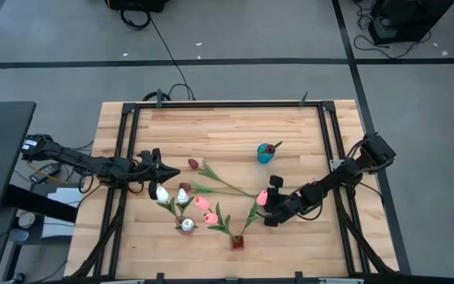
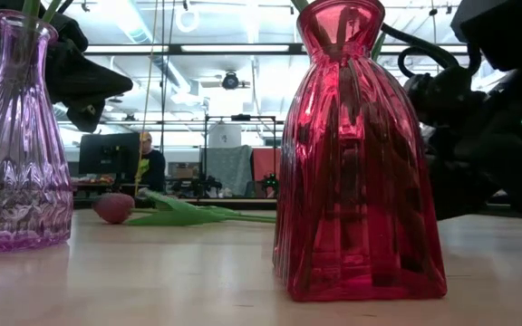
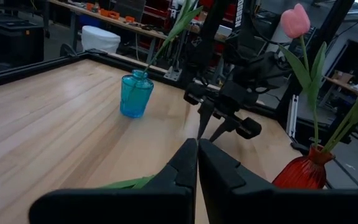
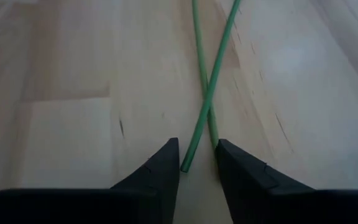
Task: Sort flowers into vase by color
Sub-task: Put the top red flower into the blue vase
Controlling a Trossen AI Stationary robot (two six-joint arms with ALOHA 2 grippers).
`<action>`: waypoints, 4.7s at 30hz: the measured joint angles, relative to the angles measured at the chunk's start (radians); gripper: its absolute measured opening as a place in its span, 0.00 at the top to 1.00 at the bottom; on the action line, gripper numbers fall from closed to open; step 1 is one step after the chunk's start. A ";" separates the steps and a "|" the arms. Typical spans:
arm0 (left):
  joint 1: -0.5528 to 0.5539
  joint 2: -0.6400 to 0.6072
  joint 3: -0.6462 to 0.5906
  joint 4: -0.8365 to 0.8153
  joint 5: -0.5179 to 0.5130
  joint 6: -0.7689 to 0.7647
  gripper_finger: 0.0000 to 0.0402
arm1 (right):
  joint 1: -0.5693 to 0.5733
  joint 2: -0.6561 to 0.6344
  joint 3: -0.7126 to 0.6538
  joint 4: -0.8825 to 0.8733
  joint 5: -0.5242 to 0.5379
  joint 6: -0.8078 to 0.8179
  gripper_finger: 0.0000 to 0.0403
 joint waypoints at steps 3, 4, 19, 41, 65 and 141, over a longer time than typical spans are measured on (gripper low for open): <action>0.000 0.000 0.000 0.000 0.000 0.000 0.95 | 0.000 0.000 0.000 -0.005 -0.003 -0.001 0.78; 0.000 0.000 0.000 0.000 0.000 0.000 0.95 | -0.001 0.000 0.000 -0.007 -0.006 -0.001 0.82; 0.000 0.000 0.000 0.002 -0.014 -0.010 0.95 | -0.031 0.001 -0.003 0.008 0.197 0.121 0.99; 0.044 0.270 0.000 0.370 -0.185 -0.054 0.62 | -0.030 0.001 -0.002 0.735 0.370 -0.319 0.99; 0.142 0.728 0.063 0.968 -0.077 0.080 0.47 | -0.030 0.001 -0.002 0.765 0.239 -0.402 0.99; 0.441 0.772 0.814 -0.075 0.453 0.254 0.96 | -0.034 -0.411 -0.002 -0.010 0.080 -0.097 0.57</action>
